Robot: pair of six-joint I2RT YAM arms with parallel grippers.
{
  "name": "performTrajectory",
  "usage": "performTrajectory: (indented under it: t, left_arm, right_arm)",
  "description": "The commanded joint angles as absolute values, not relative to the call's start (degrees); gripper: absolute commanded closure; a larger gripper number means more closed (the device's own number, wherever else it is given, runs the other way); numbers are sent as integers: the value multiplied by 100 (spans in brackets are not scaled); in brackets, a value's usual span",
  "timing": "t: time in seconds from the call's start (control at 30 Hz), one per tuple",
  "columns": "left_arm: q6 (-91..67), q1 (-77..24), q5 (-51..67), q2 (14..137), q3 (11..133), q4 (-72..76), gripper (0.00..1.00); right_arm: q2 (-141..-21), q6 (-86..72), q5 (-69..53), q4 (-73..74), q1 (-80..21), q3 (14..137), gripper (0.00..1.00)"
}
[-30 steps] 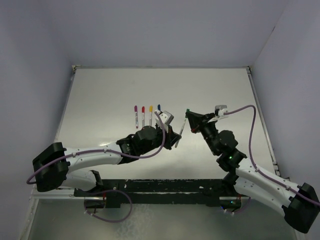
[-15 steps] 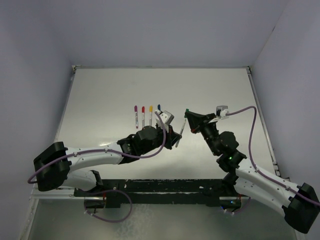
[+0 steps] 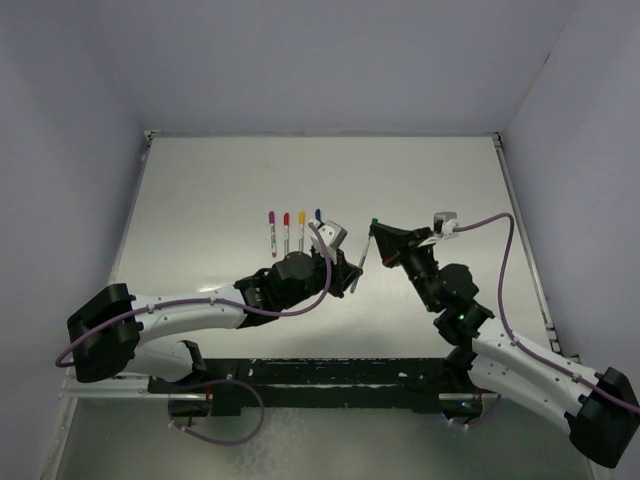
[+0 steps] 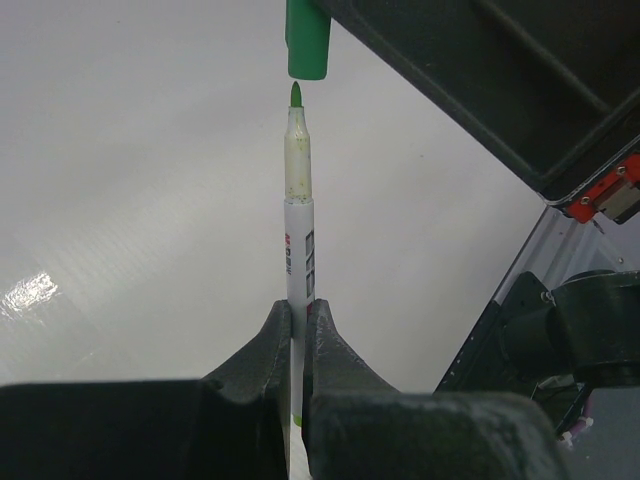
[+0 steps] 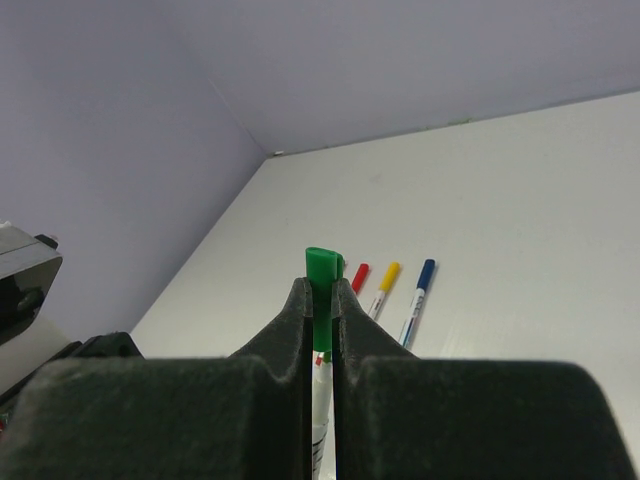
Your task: Insert the pens into the pen caps
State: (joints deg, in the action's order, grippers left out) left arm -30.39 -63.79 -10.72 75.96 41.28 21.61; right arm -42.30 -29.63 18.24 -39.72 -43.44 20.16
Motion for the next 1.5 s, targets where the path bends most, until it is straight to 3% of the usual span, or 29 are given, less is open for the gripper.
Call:
performTrajectory:
  t: [0.0, 0.77, 1.47]
  left_arm:
    - [-3027, -6370, -1150, 7538, 4089, 2452, 100]
    - [-3058, -6372, -1375, 7473, 4025, 2588, 100]
    - [-2916, -6372, -1810, 7528, 3932, 3391, 100]
  right_arm:
    - [-4199, -3048, 1720, -4201, -4333, 2013, 100]
    - [-4397, -3199, 1676, -4122, -4332, 1940, 100]
    - [-4820, -3697, 911, -4040, -4338, 1881, 100]
